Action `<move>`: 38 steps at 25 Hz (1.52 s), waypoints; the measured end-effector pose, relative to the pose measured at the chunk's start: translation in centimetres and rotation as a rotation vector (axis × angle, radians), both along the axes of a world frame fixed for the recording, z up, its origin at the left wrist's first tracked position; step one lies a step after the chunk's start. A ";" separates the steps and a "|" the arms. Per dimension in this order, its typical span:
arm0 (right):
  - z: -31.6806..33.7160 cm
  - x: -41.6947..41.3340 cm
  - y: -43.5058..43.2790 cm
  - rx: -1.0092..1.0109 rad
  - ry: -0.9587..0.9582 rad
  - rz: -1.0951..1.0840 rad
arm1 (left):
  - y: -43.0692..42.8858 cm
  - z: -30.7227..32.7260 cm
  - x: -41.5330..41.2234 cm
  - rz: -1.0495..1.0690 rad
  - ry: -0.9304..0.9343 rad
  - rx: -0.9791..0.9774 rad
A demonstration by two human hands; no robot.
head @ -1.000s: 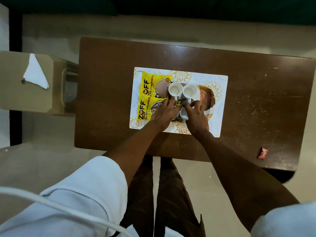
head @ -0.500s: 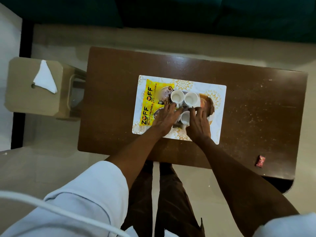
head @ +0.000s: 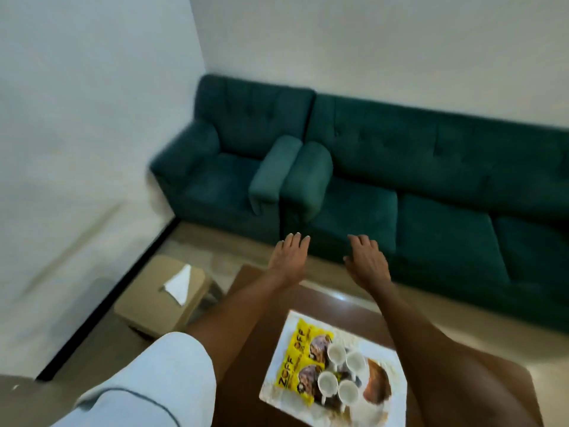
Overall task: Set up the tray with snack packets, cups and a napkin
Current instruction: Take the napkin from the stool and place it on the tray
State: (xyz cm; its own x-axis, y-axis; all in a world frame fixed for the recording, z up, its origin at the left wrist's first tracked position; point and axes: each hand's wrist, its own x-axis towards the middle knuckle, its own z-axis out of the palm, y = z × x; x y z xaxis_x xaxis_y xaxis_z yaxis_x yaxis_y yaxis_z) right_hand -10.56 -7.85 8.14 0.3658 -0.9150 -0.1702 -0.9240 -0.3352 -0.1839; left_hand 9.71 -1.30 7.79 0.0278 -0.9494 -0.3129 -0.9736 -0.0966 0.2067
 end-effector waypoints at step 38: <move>-31.3 68.1 8.8 0.535 -0.116 -0.063 | 12.1 -30.6 55.5 1.008 0.551 0.075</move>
State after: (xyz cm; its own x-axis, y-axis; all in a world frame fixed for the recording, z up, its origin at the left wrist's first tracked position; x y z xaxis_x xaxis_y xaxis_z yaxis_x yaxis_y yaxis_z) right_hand 57.50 0.94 -23.17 0.3569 -0.7327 -0.5795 -0.9028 -0.1113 -0.4153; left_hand 65.21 10.79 -22.82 0.6057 -0.5518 -0.5733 -0.2262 -0.8101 0.5408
